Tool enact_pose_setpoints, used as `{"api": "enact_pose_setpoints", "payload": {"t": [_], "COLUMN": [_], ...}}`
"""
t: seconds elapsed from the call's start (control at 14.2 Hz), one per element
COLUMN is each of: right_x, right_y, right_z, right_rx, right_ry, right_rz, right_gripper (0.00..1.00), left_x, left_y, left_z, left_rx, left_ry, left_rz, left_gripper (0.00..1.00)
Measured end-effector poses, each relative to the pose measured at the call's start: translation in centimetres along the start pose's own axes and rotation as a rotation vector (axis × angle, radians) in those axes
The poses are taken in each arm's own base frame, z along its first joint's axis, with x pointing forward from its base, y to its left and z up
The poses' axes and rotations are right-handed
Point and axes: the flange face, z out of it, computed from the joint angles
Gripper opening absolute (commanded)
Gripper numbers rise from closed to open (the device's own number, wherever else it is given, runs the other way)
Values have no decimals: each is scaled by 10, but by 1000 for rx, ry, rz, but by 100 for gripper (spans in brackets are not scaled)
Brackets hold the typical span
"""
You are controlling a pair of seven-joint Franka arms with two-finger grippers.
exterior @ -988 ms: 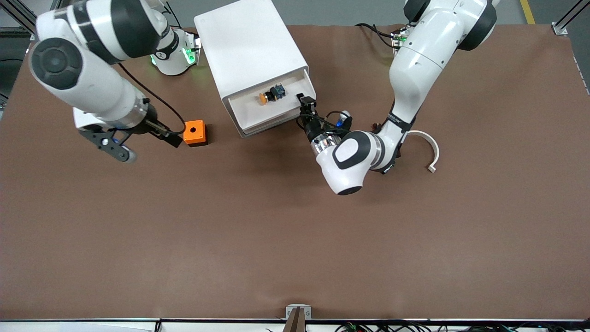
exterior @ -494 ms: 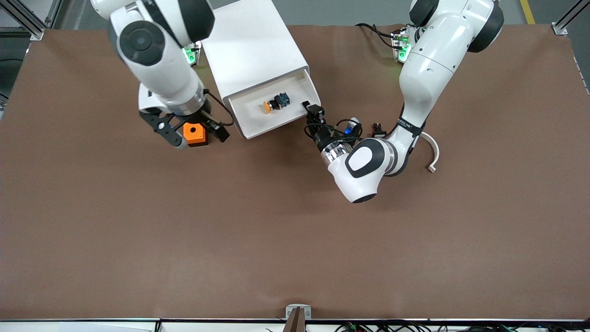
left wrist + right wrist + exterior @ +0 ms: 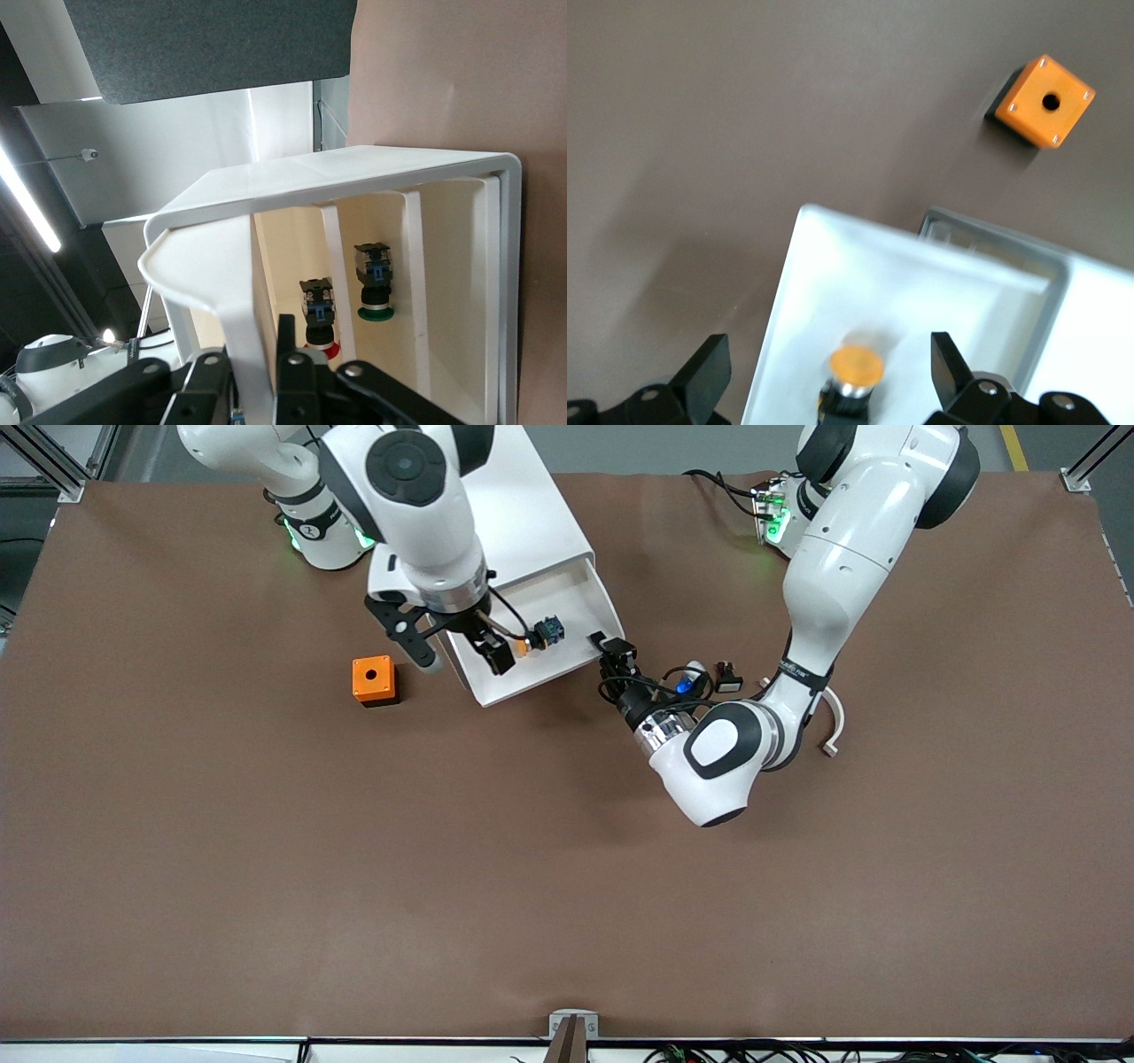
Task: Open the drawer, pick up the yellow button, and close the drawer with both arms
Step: 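Grasp the orange-capped button inside the drawer with the right gripper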
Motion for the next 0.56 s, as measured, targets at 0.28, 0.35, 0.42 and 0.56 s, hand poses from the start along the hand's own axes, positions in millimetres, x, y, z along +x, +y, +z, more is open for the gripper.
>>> {"api": "enact_pose_setpoints", "payload": {"t": [0.28, 0.35, 0.42, 0.56], "right_x": [-55, -65, -72, -79], "right_y": [-9, -10, -11, -13], "right_z": [32, 41, 48, 59], "right_rx": [-1, -9, -16, -27], "right_ry": [8, 11, 14, 18], "right_rz": [49, 50, 49, 54], "right_gripper": [100, 100, 100, 100], "left_x": [2, 2, 2, 0], "left_y": [2, 1, 0, -5], "left_z": [-18, -22, -26, -35], "left_rx": [12, 15, 13, -13], "left_ry": [-77, -97, -112, -129], "left_rz": [92, 150, 214, 363], "left_gripper": [99, 99, 99, 99]}}
